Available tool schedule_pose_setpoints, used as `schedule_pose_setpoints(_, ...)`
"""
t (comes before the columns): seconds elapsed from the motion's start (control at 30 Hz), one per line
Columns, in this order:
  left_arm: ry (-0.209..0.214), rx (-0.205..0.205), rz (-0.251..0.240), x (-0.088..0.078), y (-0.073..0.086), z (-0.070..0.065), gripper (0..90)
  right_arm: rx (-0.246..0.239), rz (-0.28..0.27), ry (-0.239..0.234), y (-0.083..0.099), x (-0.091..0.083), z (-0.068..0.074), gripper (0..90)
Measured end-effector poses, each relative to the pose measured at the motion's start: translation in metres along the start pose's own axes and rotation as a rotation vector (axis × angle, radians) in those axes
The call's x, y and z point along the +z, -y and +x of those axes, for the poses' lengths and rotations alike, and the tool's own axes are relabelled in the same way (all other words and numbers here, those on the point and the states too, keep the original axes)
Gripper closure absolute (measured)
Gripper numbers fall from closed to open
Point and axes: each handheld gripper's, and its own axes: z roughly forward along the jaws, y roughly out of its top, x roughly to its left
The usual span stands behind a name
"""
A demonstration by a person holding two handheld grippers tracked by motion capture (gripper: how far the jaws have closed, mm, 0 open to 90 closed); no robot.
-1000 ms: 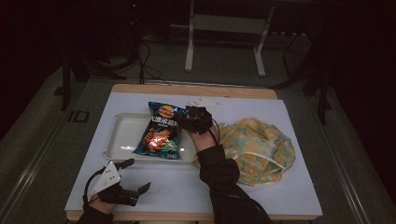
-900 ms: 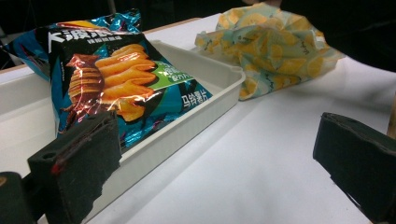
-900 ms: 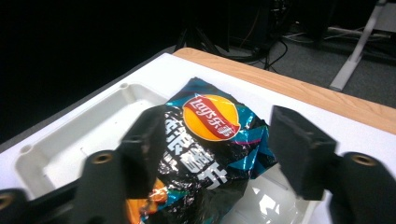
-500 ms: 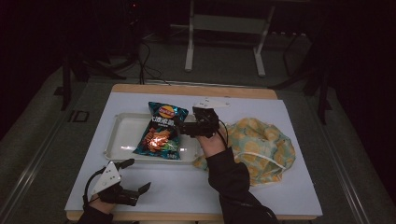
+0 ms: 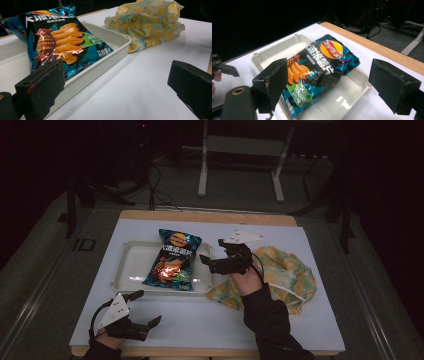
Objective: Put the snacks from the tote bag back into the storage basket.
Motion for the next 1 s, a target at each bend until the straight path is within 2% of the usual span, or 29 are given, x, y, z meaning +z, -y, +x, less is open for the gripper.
schedule_pose_setpoints(0.47,-0.001,-0.001,0.005,0.001,0.000,0.000,1.3,-0.008,-0.038,0.021,0.018,-0.053,-0.019,15.3)
schedule_pose_setpoints(0.77,-0.003,0.001,0.006,0.001,0.000,0.000,1.3,-0.021,-0.053,0.029,0.035,-0.075,-0.027,14.8)
schedule_pose_setpoints(1.0,-0.002,0.001,0.006,0.001,0.000,0.000,1.3,-0.020,-0.054,0.057,0.053,-0.087,-0.036,14.8)
